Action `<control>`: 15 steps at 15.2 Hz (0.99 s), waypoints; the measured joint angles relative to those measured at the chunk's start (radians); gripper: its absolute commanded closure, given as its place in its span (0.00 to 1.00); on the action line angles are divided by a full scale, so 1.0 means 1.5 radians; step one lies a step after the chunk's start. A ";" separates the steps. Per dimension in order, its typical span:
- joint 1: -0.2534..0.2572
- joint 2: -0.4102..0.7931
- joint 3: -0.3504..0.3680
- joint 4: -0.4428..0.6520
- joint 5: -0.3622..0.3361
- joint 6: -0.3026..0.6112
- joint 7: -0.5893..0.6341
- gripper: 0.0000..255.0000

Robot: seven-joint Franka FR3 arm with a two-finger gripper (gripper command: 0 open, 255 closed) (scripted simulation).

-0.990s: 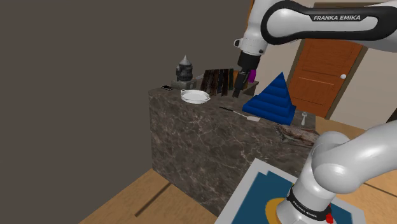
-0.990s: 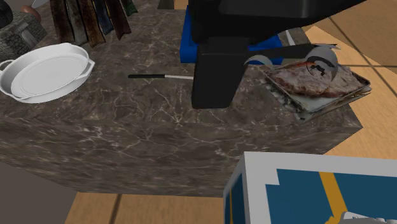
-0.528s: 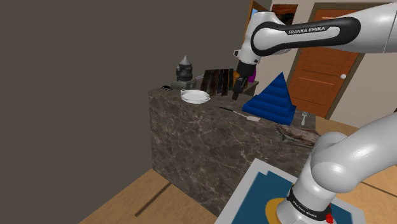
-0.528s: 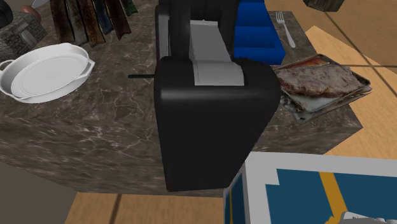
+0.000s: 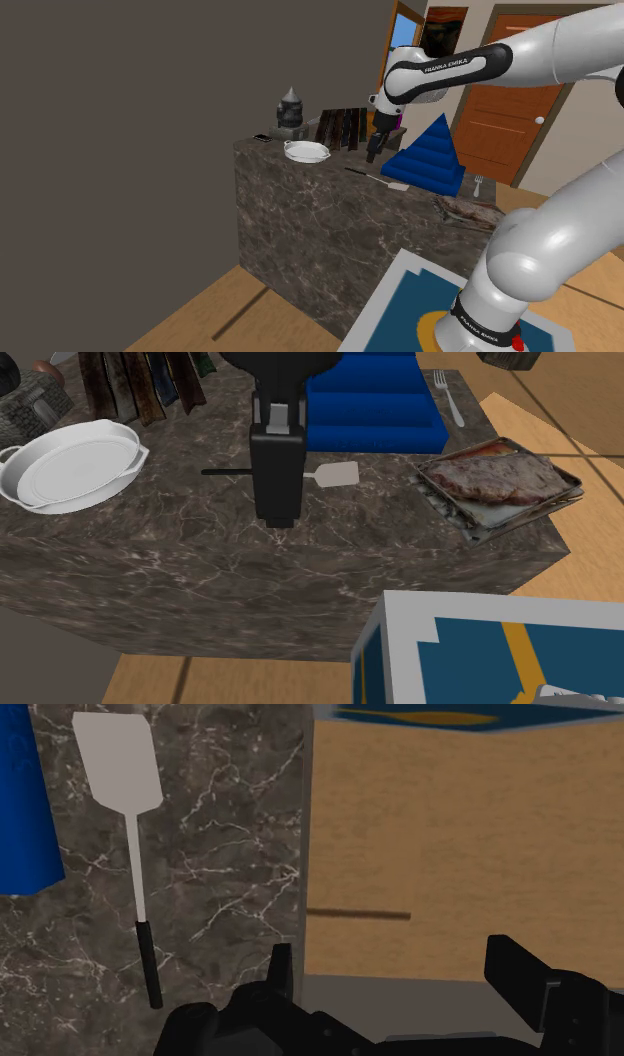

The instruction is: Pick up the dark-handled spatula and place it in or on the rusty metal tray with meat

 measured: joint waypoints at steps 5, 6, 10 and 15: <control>-0.013 0.097 -0.056 0.040 0.022 0.051 -0.064 0.00; -0.015 0.121 -0.067 0.054 0.031 0.058 -0.078 0.00; -0.027 0.213 -0.104 0.101 0.074 0.091 -0.138 0.00; -0.058 0.331 -0.134 0.174 0.145 0.113 -0.219 0.00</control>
